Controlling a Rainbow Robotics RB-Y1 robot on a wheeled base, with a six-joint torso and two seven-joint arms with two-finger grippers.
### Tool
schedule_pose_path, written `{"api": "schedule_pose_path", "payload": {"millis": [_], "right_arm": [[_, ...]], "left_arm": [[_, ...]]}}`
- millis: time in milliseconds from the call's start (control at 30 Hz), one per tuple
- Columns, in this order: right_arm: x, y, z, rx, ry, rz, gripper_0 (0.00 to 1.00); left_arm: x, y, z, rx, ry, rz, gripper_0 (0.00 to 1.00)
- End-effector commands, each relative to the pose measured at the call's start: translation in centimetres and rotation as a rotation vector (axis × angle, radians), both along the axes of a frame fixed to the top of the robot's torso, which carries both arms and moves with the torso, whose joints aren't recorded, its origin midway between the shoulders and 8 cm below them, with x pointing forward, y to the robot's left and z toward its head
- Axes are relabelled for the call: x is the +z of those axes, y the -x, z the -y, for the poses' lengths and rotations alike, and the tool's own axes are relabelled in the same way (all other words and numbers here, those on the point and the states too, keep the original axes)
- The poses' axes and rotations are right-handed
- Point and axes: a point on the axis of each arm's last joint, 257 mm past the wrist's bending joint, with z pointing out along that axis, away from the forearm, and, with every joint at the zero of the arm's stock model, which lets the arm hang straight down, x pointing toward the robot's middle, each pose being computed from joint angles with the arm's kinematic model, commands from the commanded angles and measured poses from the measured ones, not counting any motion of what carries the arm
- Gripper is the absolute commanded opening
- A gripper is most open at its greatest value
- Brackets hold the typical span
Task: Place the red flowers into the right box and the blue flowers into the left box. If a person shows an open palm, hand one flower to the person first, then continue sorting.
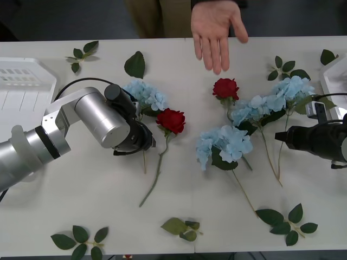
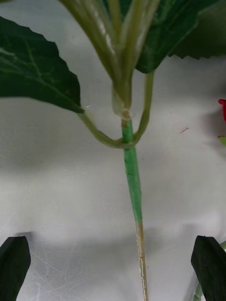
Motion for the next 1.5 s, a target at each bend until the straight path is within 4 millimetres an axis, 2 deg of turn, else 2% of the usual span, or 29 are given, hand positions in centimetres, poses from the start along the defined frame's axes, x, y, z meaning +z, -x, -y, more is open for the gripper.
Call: {"api": "schedule_pose_path", "payload": {"millis": [33,300,333,367,400,433,467,500,567,600,633,667,767,867,967,1167,1200,1333,1400,1433,1467,1500], "right_arm": [[1.7,-3.1,-2.0,-0.025,-0.04,0.058,0.89],[2.8,-5.2,-1.1,-0.06,-0.041,0.082,0.89],[3.0,-5.4,-1.0,-0.063,-0.04,0.086,0.89],[3.3,-5.9,-0.9,-0.071,-0.044,0.096,0.89],[3.4,-6.0,-0.8,-0.073,-0.044,0.1,0.89],[3.5,-6.6,-0.7,-0.085,-0.048,0.107,0.88],[3.5,-6.7,-0.5,-0.088,-0.045,0.108,0.86],[3.4,-7.0,-0.5,-0.092,-0.044,0.106,0.8],[3.0,-7.2,-0.7,-0.094,-0.045,0.102,0.69],[3.0,-7.4,-1.1,-0.092,-0.049,0.104,0.59],[2.9,-7.5,-1.2,-0.093,-0.05,0.103,0.53],[2.7,-7.5,-1.4,-0.092,-0.052,0.101,0.4],[2.8,-7.6,-1.6,-0.088,-0.05,0.104,0.09],[2.8,-7.5,-1.7,-0.084,-0.05,0.104,0.0],[3.2,-7.5,-2.3,-0.067,-0.057,0.111,0.0],[5.3,-7.0,-2.8,-0.036,-0.058,0.127,0.0],[7.1,-6.2,-2.3,-0.027,-0.057,0.139,0.0],[11.8,-4.0,-2.4,0.005,-0.052,0.163,0.0],[14.9,-2.6,-3.2,0.026,-0.05,0.168,0.0],[15.8,-2.3,-3.5,0.031,-0.052,0.169,0.0],[18.2,-1.3,-4.1,0.029,-0.072,0.174,0.0],[19.7,-0.6,-4.7,0.029,-0.087,0.185,0.0]], "left_arm": [[1.6,-1.9,1.4,0.011,0.012,0.069,1.0],[-0.1,-3.7,-0.1,0.037,0.014,0.108,1.0],[0.0,-3.9,-0.3,0.035,0.008,0.113,0.95],[0.1,-3.9,-0.3,0.034,0.008,0.116,0.5],[0.0,-3.9,-0.3,0.035,0.006,0.115,0.44],[0.1,-4.0,-0.4,0.032,0.001,0.12,0.26],[0.1,-4.1,-0.5,0.031,-0.001,0.122,0.2],[0.0,-4.1,-0.5,0.029,-0.004,0.125,0.11],[0.1,-4.1,-0.5,0.027,-0.006,0.126,0.03],[0.2,-4.2,-0.7,0.029,-0.008,0.128,0.0],[0.1,-4.1,-0.8,0.028,-0.011,0.126,0.0],[0.0,-4.1,-0.8,0.027,-0.01,0.125,0.0],[0.0,-4.1,-0.9,0.025,-0.012,0.125,0.0],[0.1,-4.2,-0.9,0.024,-0.014,0.128,0.0],[0.1,-4.3,-1.1,0.018,-0.024,0.136,0.0],[0.2,-4.4,-1.1,0.013,-0.028,0.141,0.0],[0.2,-4.5,-1.2,0.009,-0.035,0.144,0.0],[0.2,-4.5,-1.4,0.009,-0.038,0.144,0.0],[0.3,-4.6,-1.3,0.01,-0.036,0.146,0.0],[0.3,-4.6,-1.3,0.01,-0.036,0.146,0.0],[0.2,-4.5,-1.4,0.007,-0.039,0.146,0.0],[0.2,-4.5,-1.4,0.006,-0.039,0.147,0.0]]}}
